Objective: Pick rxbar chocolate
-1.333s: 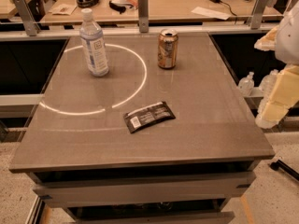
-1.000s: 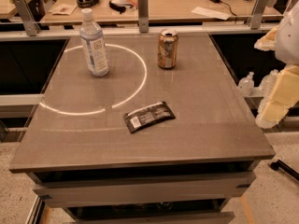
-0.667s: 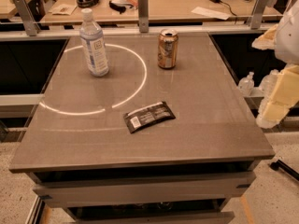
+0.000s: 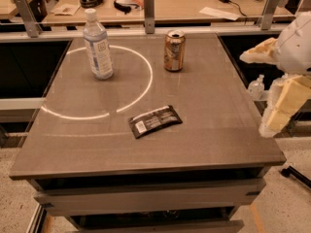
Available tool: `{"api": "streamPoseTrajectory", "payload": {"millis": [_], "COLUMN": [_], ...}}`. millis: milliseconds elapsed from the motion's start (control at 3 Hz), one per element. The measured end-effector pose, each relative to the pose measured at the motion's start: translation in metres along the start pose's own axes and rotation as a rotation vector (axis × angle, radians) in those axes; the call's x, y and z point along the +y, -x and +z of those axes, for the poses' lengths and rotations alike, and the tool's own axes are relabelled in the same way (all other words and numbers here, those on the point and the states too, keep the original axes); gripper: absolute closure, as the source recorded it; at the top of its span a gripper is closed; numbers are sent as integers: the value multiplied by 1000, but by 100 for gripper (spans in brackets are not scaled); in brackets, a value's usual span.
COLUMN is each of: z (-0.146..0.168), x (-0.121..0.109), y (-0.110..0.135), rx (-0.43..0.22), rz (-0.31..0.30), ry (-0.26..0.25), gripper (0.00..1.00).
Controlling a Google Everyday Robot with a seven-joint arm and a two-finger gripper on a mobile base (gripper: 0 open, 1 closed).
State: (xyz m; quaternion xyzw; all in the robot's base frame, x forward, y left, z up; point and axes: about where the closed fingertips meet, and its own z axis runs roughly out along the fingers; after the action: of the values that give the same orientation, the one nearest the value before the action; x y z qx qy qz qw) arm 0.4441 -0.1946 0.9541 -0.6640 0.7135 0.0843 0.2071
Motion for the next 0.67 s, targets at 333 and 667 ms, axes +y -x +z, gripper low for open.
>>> {"api": "streamPoseTrajectory", "payload": {"millis": [333,667], "z": [21,37], "x": [1,9], "y": [12,28], "rx": [-130,-194], "rz": [-63,-118], "ry": [85,124], "gripper": [0,0]}}
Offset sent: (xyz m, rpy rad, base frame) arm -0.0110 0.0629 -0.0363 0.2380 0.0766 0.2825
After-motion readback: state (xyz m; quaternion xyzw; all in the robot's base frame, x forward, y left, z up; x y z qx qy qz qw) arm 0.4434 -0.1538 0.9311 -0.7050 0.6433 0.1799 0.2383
